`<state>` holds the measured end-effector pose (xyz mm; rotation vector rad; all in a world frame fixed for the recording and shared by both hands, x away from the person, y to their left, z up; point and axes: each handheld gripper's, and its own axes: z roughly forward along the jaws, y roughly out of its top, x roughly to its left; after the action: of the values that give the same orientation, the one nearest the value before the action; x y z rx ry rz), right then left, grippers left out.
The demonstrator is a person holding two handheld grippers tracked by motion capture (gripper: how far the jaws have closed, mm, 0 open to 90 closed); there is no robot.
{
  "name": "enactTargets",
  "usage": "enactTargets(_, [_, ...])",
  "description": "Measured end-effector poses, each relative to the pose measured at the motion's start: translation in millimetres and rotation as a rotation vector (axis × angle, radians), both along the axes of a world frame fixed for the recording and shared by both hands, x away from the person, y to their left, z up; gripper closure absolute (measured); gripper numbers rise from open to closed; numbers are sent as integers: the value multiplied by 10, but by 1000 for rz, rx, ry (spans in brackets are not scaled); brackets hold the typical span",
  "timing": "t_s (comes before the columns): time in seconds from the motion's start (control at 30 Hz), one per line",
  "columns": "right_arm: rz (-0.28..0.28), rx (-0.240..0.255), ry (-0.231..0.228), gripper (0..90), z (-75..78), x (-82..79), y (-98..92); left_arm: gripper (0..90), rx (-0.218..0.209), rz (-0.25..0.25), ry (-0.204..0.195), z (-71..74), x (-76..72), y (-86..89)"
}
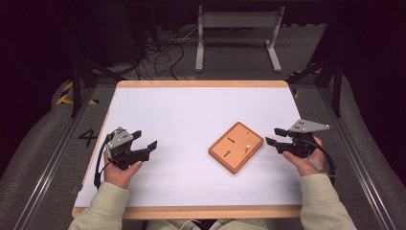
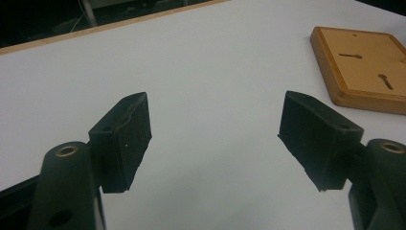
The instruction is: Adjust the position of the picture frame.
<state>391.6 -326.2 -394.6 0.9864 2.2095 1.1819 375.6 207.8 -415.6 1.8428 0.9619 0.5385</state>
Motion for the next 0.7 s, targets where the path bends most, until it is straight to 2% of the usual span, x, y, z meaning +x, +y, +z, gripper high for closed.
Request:
enactTargets(0.6, [4, 3, 11, 464, 24, 32, 22, 270, -3, -5, 4, -2, 3, -13])
enactTargets(0.7, [8, -7, 23, 496, 33, 60, 42, 271, 1, -6, 4, -6, 5, -20])
